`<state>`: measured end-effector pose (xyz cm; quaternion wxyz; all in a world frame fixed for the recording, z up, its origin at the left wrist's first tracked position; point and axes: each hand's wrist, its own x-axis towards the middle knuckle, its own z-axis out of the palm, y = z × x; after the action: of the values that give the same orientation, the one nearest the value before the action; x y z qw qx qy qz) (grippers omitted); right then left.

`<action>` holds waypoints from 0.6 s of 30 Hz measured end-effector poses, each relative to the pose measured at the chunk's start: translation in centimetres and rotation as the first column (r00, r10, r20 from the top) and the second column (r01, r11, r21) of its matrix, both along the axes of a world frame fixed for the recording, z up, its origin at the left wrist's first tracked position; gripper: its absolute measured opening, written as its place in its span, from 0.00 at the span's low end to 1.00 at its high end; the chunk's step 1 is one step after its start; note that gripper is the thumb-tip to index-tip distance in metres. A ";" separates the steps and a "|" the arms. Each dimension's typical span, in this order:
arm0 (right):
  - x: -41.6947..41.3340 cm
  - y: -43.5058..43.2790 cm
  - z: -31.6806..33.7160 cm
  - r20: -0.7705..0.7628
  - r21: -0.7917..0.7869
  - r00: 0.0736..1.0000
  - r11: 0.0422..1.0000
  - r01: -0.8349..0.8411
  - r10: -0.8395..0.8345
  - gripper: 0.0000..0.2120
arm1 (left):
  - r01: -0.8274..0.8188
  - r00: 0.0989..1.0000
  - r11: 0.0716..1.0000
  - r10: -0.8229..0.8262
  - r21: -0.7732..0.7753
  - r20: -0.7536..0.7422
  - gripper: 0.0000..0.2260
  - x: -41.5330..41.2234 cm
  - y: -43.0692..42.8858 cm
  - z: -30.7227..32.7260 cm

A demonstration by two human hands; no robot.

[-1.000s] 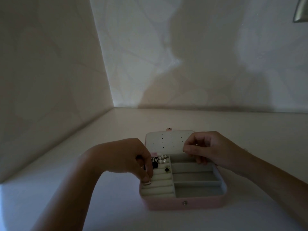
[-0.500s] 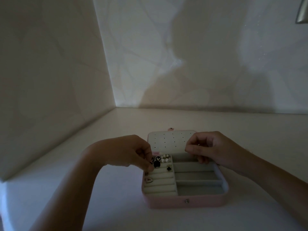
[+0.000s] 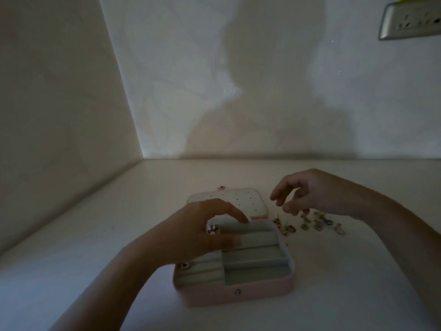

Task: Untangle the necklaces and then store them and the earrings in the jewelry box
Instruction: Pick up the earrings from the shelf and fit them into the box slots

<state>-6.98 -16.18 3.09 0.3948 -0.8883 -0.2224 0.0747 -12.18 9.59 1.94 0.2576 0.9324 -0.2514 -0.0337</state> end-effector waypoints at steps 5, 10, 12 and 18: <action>0.9 -1.5 -1.0 0.260 -0.321 0.957 0.923 0.210 -0.127 0.09 | 0.121 0.993 0.972 -0.120 0.202 -0.019 0.19 -0.5 -1.8 -0.7; 1.2 -1.8 -1.3 0.311 -0.328 0.944 0.921 0.212 -0.106 0.10 | 0.141 0.990 0.960 -0.135 0.243 -0.041 0.22 -0.7 -2.1 -1.8; 1.0 -1.4 -1.2 0.265 -0.320 0.962 0.936 0.147 -0.061 0.10 | 0.093 0.996 0.966 -0.088 0.239 -0.032 0.19 -0.7 -2.1 -1.7; 0.8 -1.0 -1.5 0.167 -0.385 0.986 0.921 0.054 0.011 0.07 | 0.066 0.998 0.968 -0.063 0.240 -0.021 0.17 -0.8 -2.1 -1.0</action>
<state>-6.15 -17.17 1.57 0.1918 -0.9544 -0.2255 0.0388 -13.02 7.46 0.96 0.1429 0.9478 -0.2740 -0.0787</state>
